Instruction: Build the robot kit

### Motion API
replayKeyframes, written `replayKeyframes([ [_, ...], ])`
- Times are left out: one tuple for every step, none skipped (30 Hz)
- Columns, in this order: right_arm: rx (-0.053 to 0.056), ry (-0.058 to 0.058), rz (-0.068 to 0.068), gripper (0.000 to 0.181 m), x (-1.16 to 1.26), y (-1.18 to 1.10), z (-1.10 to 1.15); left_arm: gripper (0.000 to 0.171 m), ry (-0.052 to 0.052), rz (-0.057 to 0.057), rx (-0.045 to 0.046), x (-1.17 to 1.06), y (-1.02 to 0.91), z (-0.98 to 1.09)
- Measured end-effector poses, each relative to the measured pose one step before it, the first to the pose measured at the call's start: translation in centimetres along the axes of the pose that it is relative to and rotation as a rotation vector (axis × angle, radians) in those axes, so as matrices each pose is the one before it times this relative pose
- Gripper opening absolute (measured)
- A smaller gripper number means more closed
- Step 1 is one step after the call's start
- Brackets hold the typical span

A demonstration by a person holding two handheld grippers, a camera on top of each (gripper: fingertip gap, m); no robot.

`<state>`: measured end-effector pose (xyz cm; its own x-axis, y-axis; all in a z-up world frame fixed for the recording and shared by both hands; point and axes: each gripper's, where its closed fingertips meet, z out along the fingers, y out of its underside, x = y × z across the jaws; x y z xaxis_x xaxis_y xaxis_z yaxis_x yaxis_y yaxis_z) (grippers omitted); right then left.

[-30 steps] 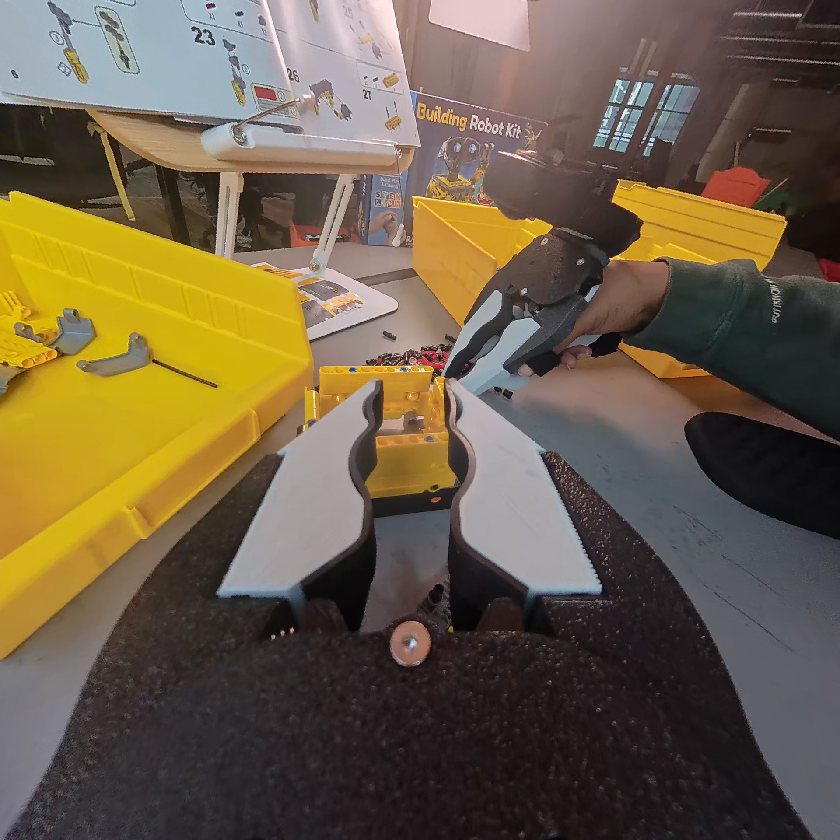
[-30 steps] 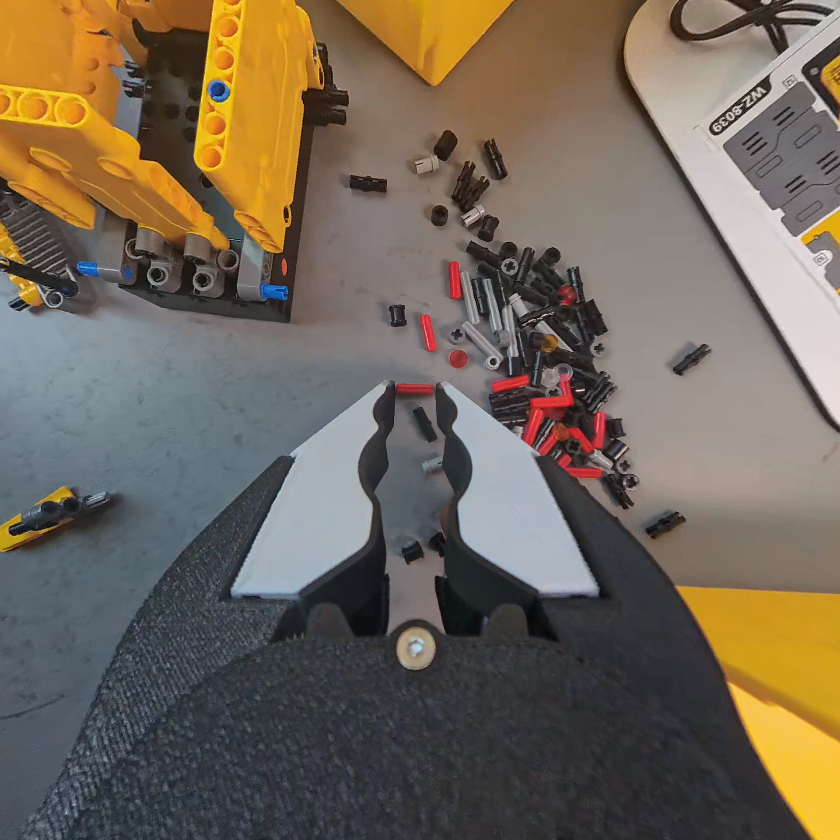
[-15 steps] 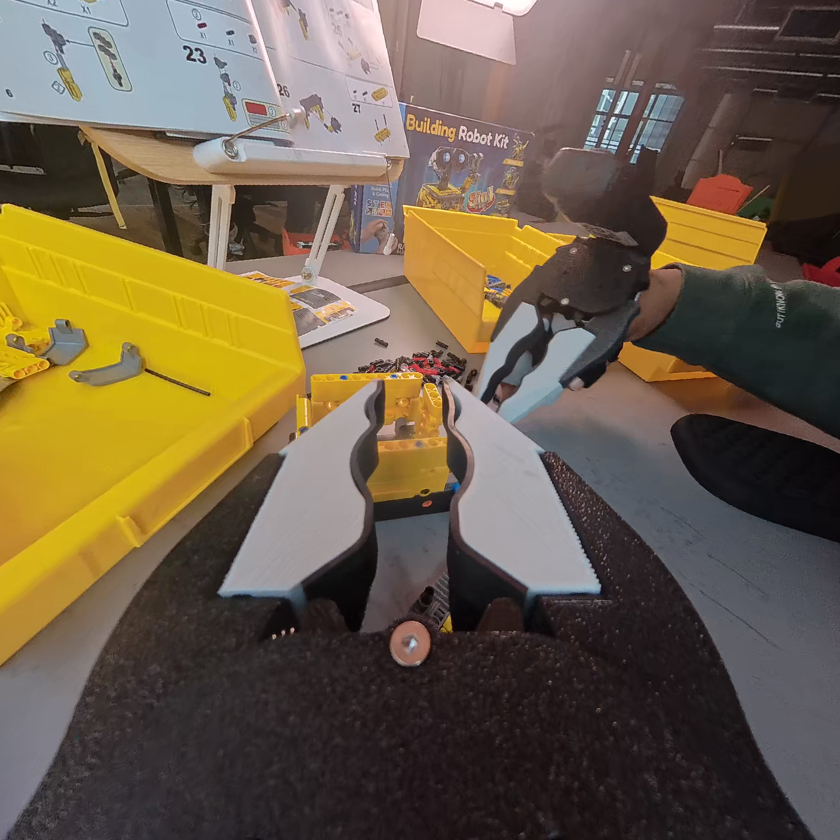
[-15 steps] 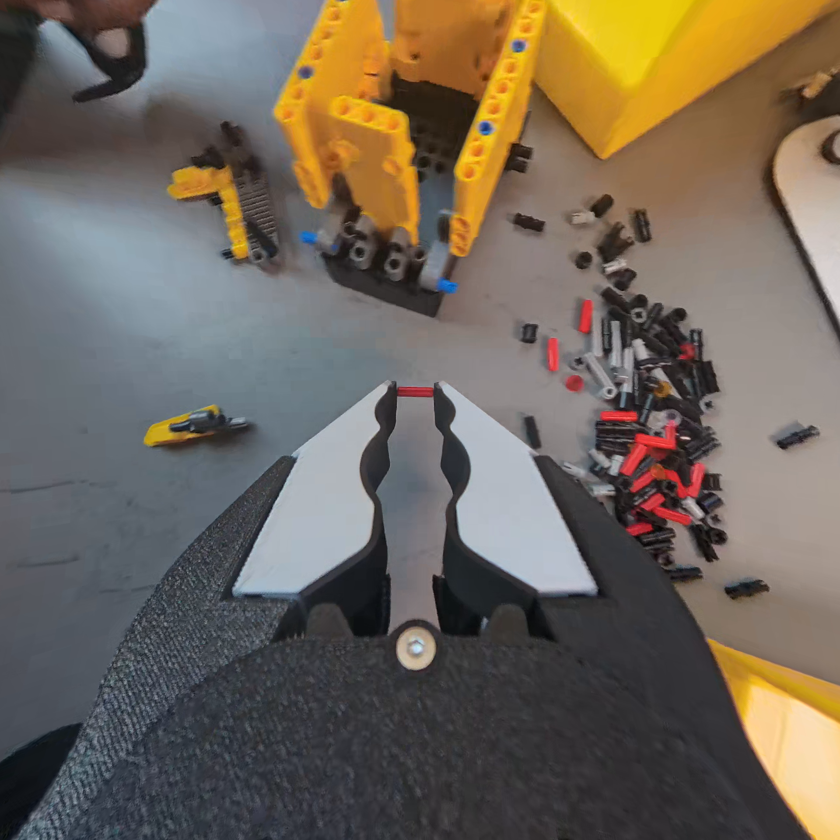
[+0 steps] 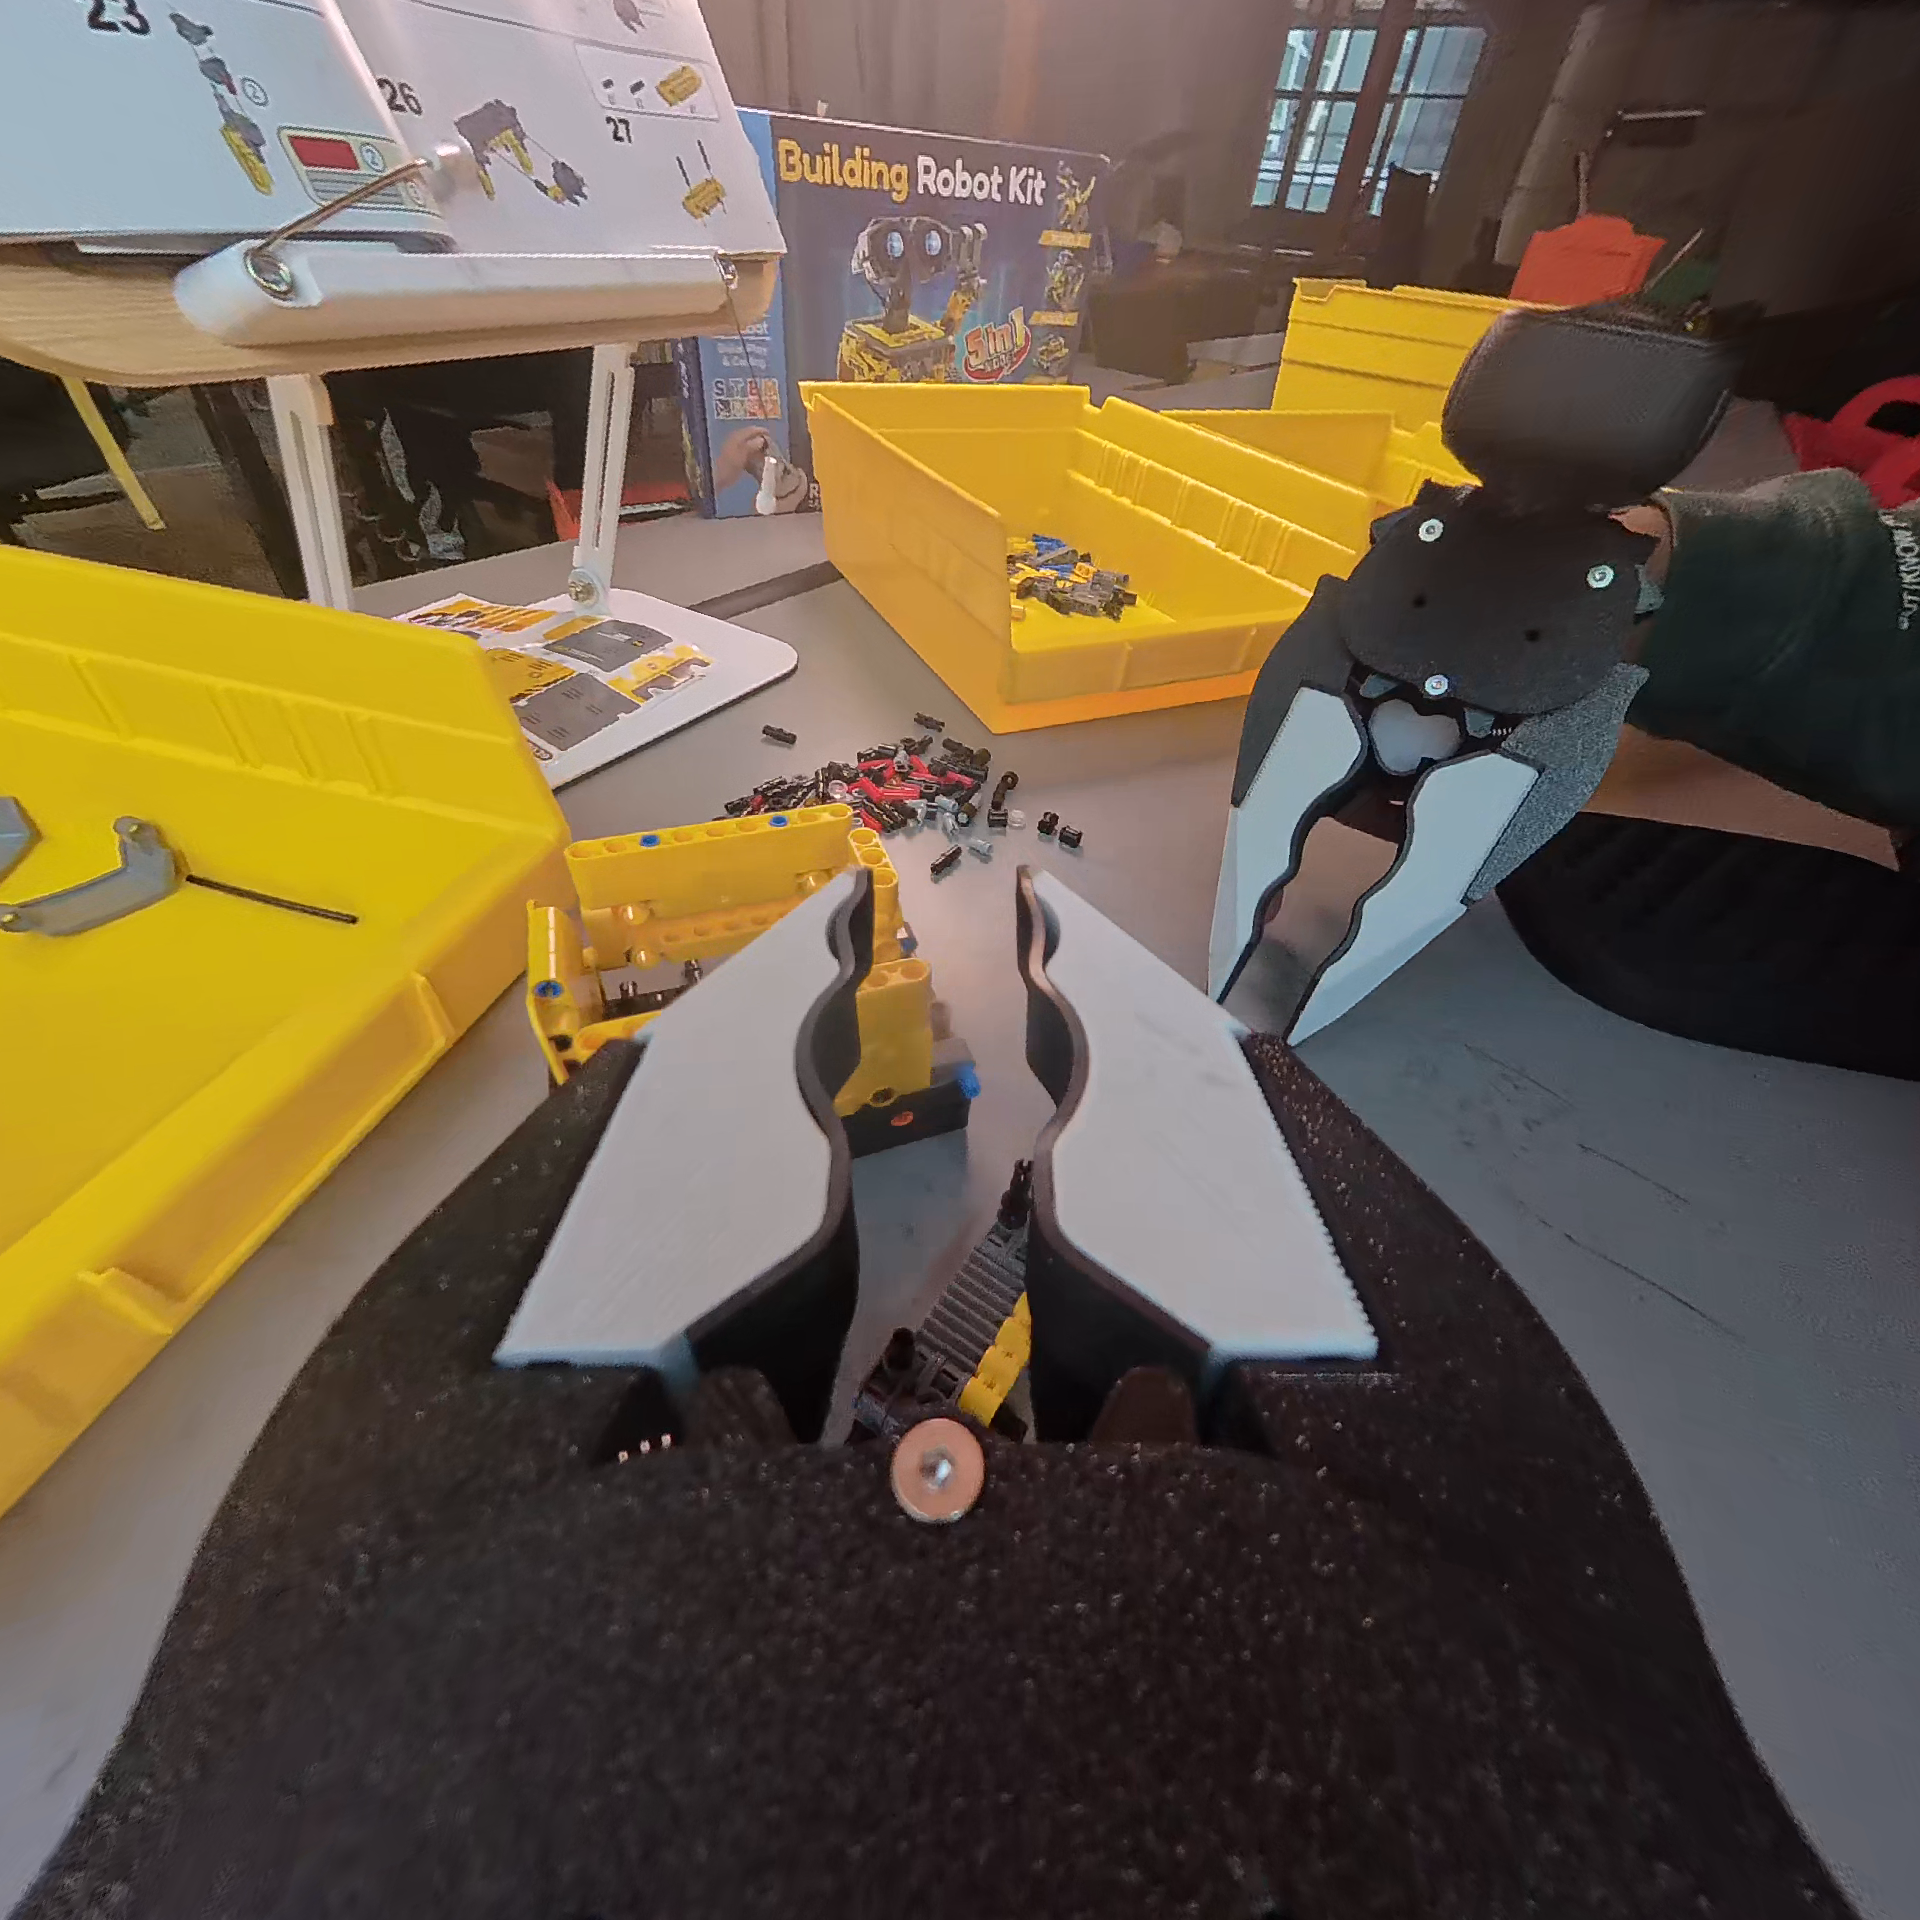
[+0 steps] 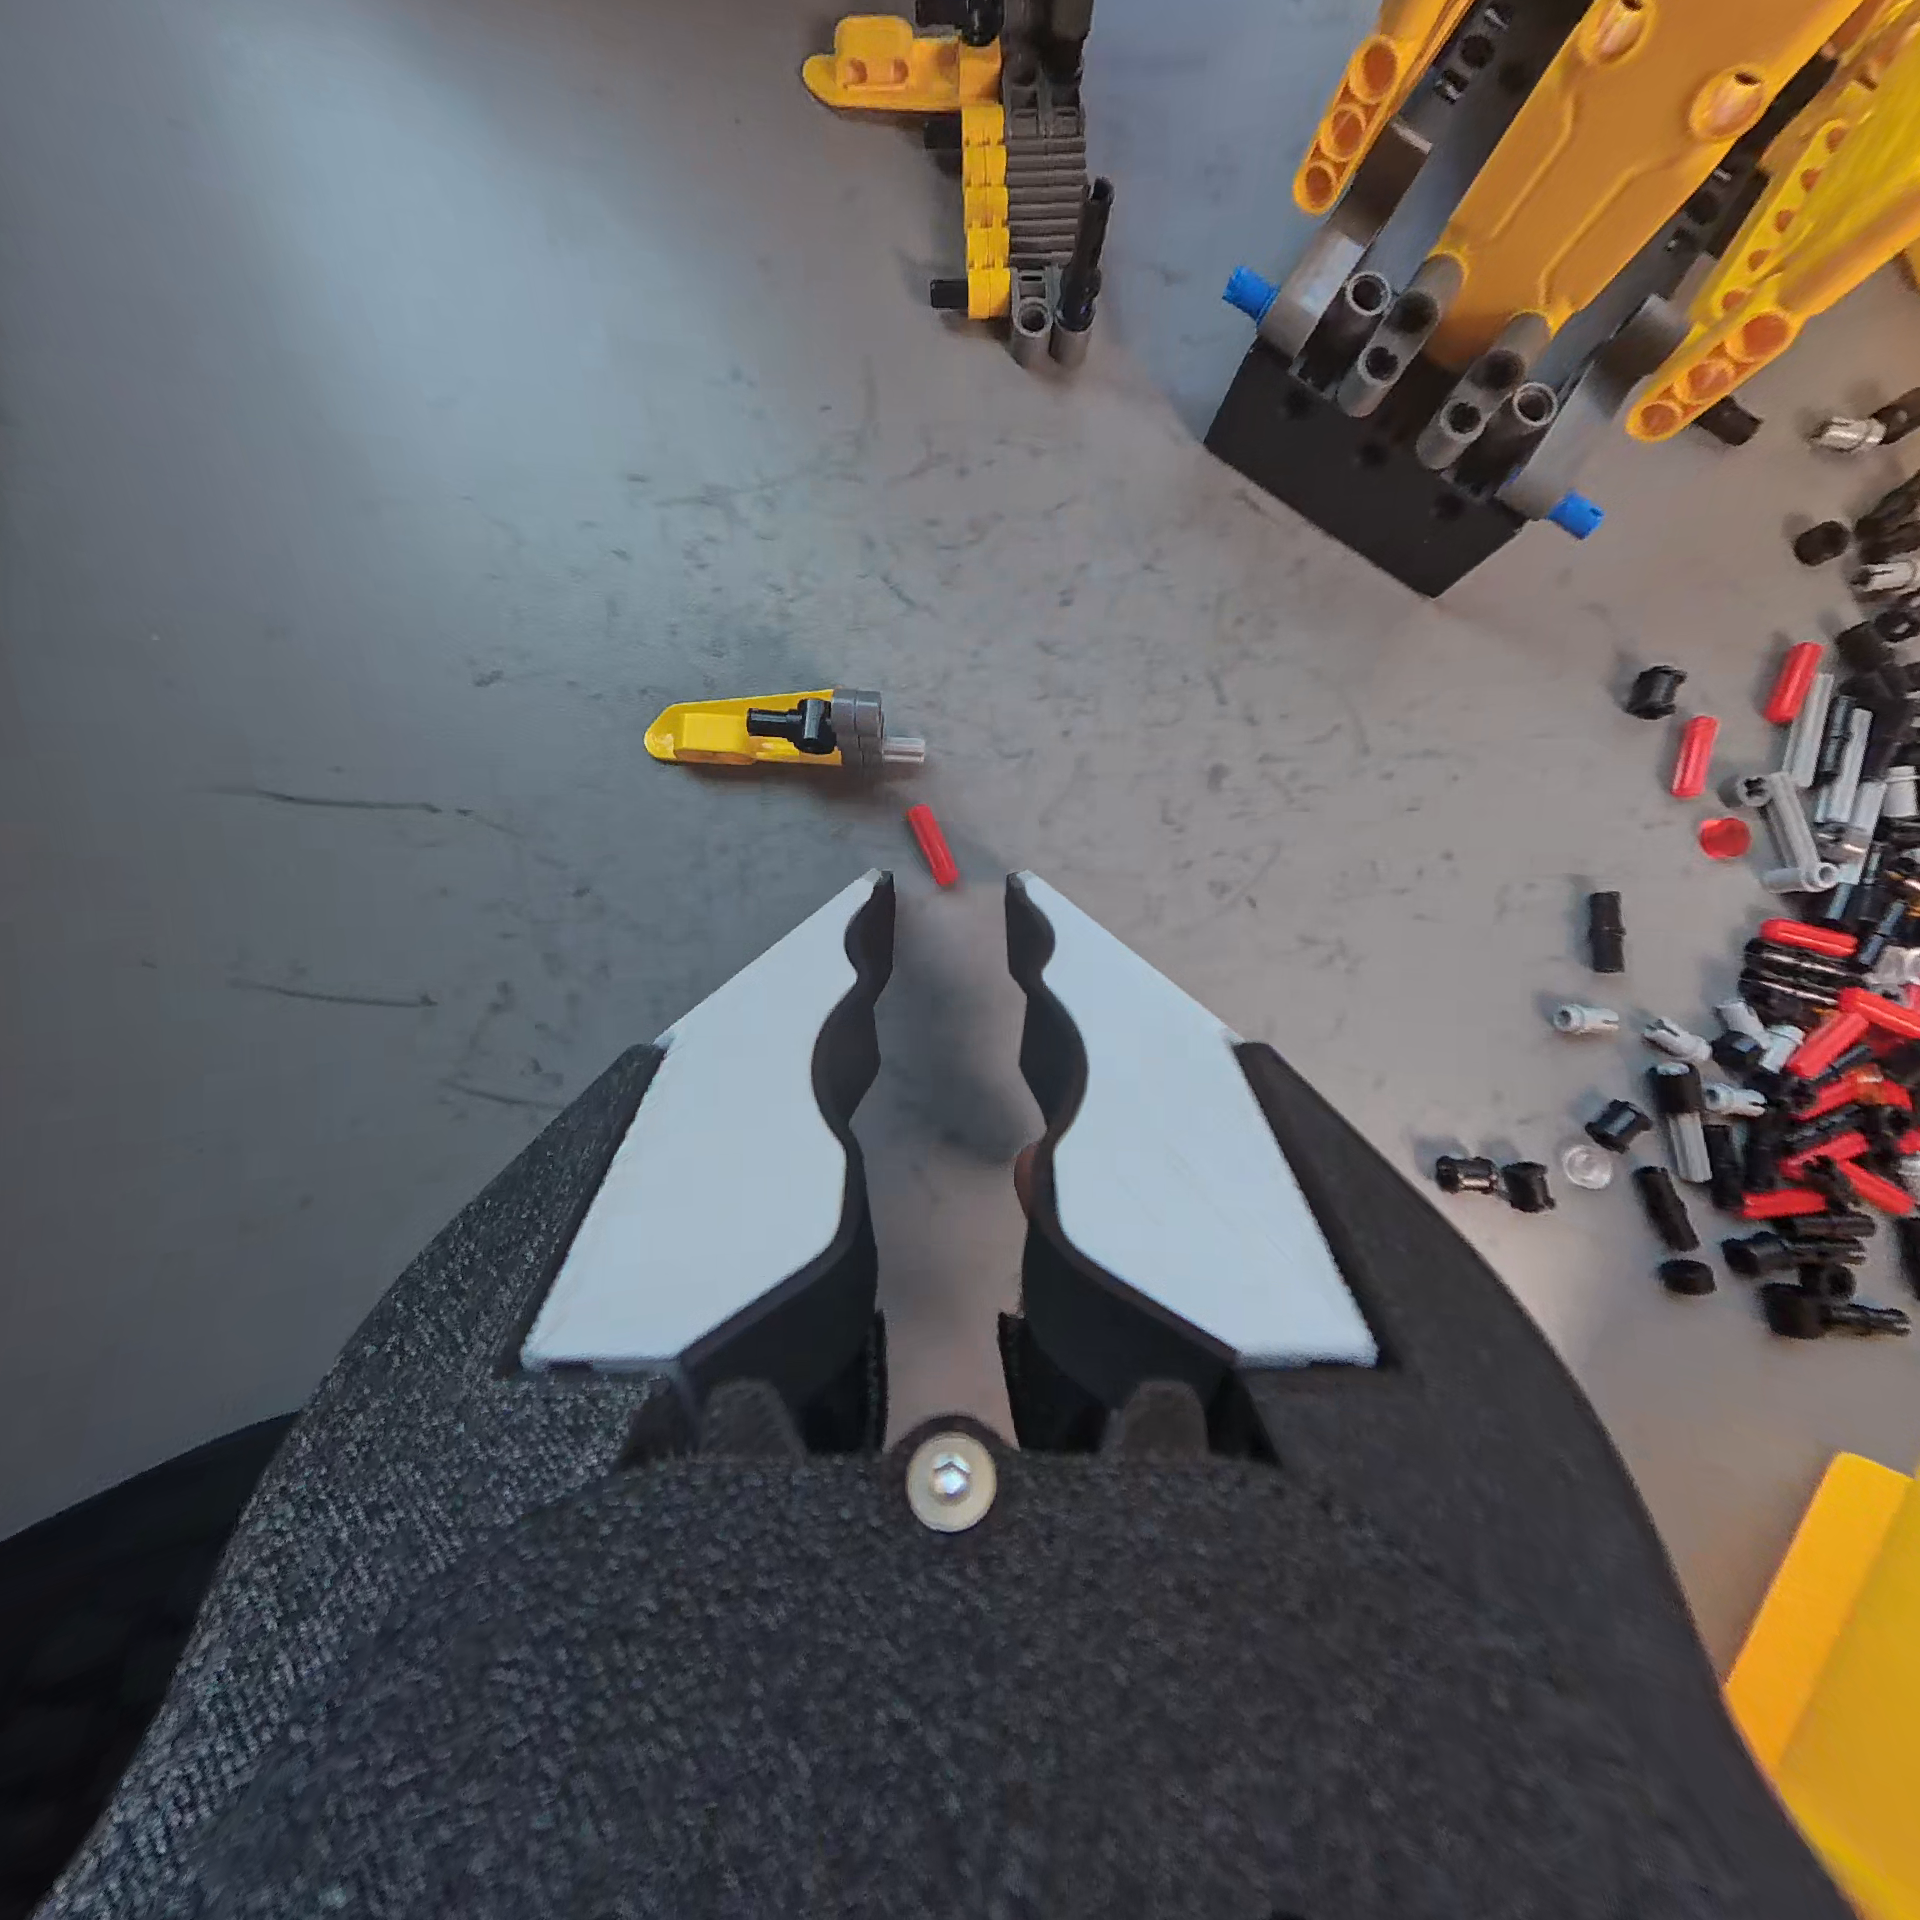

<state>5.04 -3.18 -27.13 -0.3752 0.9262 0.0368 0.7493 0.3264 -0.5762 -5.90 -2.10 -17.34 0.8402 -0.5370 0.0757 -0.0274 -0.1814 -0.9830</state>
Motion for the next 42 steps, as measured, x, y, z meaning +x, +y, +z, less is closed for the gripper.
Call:
replayKeyframes([
  [0.0270,0.0178,0.0097,0.022,0.185,-0.385,-0.193,0.026,0.0091,0.0124,-0.00266,0.296,0.033,0.063],
  [0.0393,0.0252,0.0168,0.024,0.335,-0.599,-0.274,0.026,0.0139,0.0115,-0.00324,0.370,0.038,0.060],
  [0.0575,0.0295,0.0192,0.029,0.401,-0.876,-0.365,0.025,0.0164,0.0085,-0.00468,0.405,0.052,0.064],
  [0.0781,0.0345,0.0271,0.030,0.510,-1.202,-0.459,0.025,0.0118,0.0037,-0.00426,0.337,0.042,0.070],
  [0.0930,0.0217,0.0411,0.032,0.368,-1.432,-0.503,0.024,0.0131,0.0012,-0.00501,0.335,0.077,0.084],
  [0.1023,0.0096,0.0531,0.034,0.244,-1.592,-0.512,0.024,0.0164,0.0001,-0.00674,0.360,0.107,0.078],
  [0.1073,0.0055,0.0582,0.036,0.209,-1.675,-0.486,0.023,0.0135,-0.0008,-0.00628,0.311,0.106,0.102],
  [0.1023,-0.0062,0.0572,0.037,0.045,-1.583,-0.419,0.023,0.0099,-0.0006,-0.00554,0.245,0.118,0.093],
  [0.0938,-0.0133,0.0563,0.039,-0.055,-1.451,-0.328,0.023,0.0094,0.0008,-0.00732,0.224,0.138,0.103],
  [0.0901,-0.0245,0.0532,0.040,-0.223,-1.371,-0.286,0.023,0.0098,0.0019,-0.00856,0.219,0.164,0.098],
  [0.0779,-0.0290,0.0552,0.040,-0.271,-1.168,-0.212,0.022,0.0073,0.0024,-0.00736,0.178,0.148,0.094],
  [0.0673,-0.0297,0.0549,0.039,-0.241,-0.990,-0.139,0.022,0.0093,0.0024,-0.00528,0.210,0.123,0.089],
  [0.0621,-0.0226,0.0493,0.037,-0.132,-0.880,-0.111,0.021,0.0078,0.0007,-0.00526,0.200,0.122,0.090],
  [0.0570,-0.0080,0.0370,0.032,0.058,-0.786,-0.109,0.021,0.0064,0.0003,-0.00671,0.168,0.137,0.095],
  [0.0509,0.0032,0.0219,0.027,0.172,-0.693,-0.100,0.021,0.0088,0.0001,-0.00770,0.211,0.146,0.109],
  [0.0458,0.0078,0.0128,0.022,0.189,-0.632,-0.090,0.021,0.0101,-0.0002,-0.00674,0.250,0.140,0.125],
  [0.0383,0.0133,0.0024,0.019,0.187,-0.555,-0.064,0.020,0.0103,-0.0009,-0.00586,0.266,0.100,0.119],
  [0.0351,0.0192,-0.0116,0.015,0.175,-0.539,-0.024,0.020,0.0116,-0.0018,-0.00532,0.310,0.091,0.130],
  [0.0366,0.0196,-0.0179,0.009,0.109,-0.585,-0.024,0.019,0.0127,-0.0029,-0.00594,0.325,0.093,0.148],
  [0.0423,0.0204,-0.0180,0.005,0.054,-0.695,0.004,0.019,0.0124,-0.0031,-0.00648,0.348,0.085,0.170],
  [0.0410,0.0133,-0.0143,0.003,-0.050,-0.710,0.030,0.019,0.0120,0.0002,-0.00521,0.367,0.060,0.187],
  [0.0379,0.0164,-0.0113,0.000,0.004,-0.697,0.056,0.018,0.0123,0.0019,-0.00389,0.400,0.034,0.198],
  [0.0409,0.0317,-0.0127,0.000,0.225,-0.743,0.079,0.018,0.0123,0.0004,-0.00193,0.403,-0.013,0.202],
  [0.0335,0.0374,-0.0132,0.000,0.338,-0.630,0.092,0.018,0.0129,-0.0007,-0.00053,0.409,-0.031,0.207],
  [0.0401,0.0478,-0.0180,0.000,0.454,-0.686,0.078,0.018,0.0123,-0.0019,-0.00001,0.399,-0.055,0.231],
  [0.0461,0.0492,-0.0188,0.000,0.434,-0.735,0.052,0.018,0.0128,-0.0024,0.00224,0.403,-0.108,0.250],
  [0.0398,0.0463,-0.0134,0.000,0.370,-0.608,0.097,0.017,0.0156,-0.0059,0.00562,0.446,-0.179,0.245],
  [0.0311,0.0369,-0.0071,0.000,0.212,-0.445,0.194,0.017,0.0191,-0.0133,0.01028,0.492,-0.278,0.264],
  [0.0279,0.0040,0.0032,0.000,-0.283,-0.366,0.266,0.017,0.0308,-0.0295,0.01633,0.612,-0.369,0.271],
  [0.0254,-0.0209,0.0182,0.000,-0.645,-0.299,0.315,0.018,0.0419,-0.0537,0.02134,0.660,-0.447,0.277],
  [0.0220,-0.0364,0.0287,0.000,-0.846,-0.250,0.380,0.018,0.0485,-0.0684,0.02302,0.643,-0.431,0.261],
  [0.0157,-0.0414,0.0294,0.000,-0.878,-0.169,0.418,0.019,0.0548,-0.0705,0.02288,0.644,-0.337,0.220],
  [0.0111,-0.0364,0.0238,0.000,-0.763,-0.124,0.418,0.020,0.0567,-0.0644,0.02143,0.628,-0.249,0.141],
  [0.0067,-0.0267,0.0159,0.001,-0.572,-0.093,0.392,0.021,0.0422,-0.0538,0.02210,0.383,-0.192,0.050],
  [0.0101,-0.0227,0.0112,0.001,-0.476,-0.131,0.322,0.022,0.0365,-0.0439,0.02963,0.331,-0.283,-0.048],
  [0.0112,-0.0272,0.0181,0.001,-0.494,-0.149,0.286,0.022,0.0346,-0.0402,0.03031,0.316,-0.356,-0.068],
  [0.0097,-0.0188,0.0241,0.001,-0.312,-0.096,0.280,0.022,0.0257,-0.0338,0.02707,0.232,-0.369,0.004],
  [0.0150,-0.0114,0.0248,0.001,-0.191,-0.145,0.290,0.022,0.0177,-0.0260,0.02880,0.153,-0.403,0.050],
  [0.0107,-0.0210,0.0205,0.002,-0.259,-0.218,0.291,0.020,0.0078,-0.0108,0.03072,0.028,-0.426,-0.038],
  [0.0120,-0.0181,0.0140,0.003,-0.197,-0.353,0.221,0.018,0.0073,-0.0051,0.02378,0.057,-0.397,-0.102],
  [0.0172,-0.0101,0.0107,0.003,-0.088,-0.452,0.105,0.018,0.0104,-0.0074,0.01917,0.138,-0.399,-0.123],
  [0.0053,-0.0187,0.0152,0.002,-0.174,-0.259,0.031,0.017,0.0068,-0.0052,0.02397,0.113,-0.467,-0.188],
])
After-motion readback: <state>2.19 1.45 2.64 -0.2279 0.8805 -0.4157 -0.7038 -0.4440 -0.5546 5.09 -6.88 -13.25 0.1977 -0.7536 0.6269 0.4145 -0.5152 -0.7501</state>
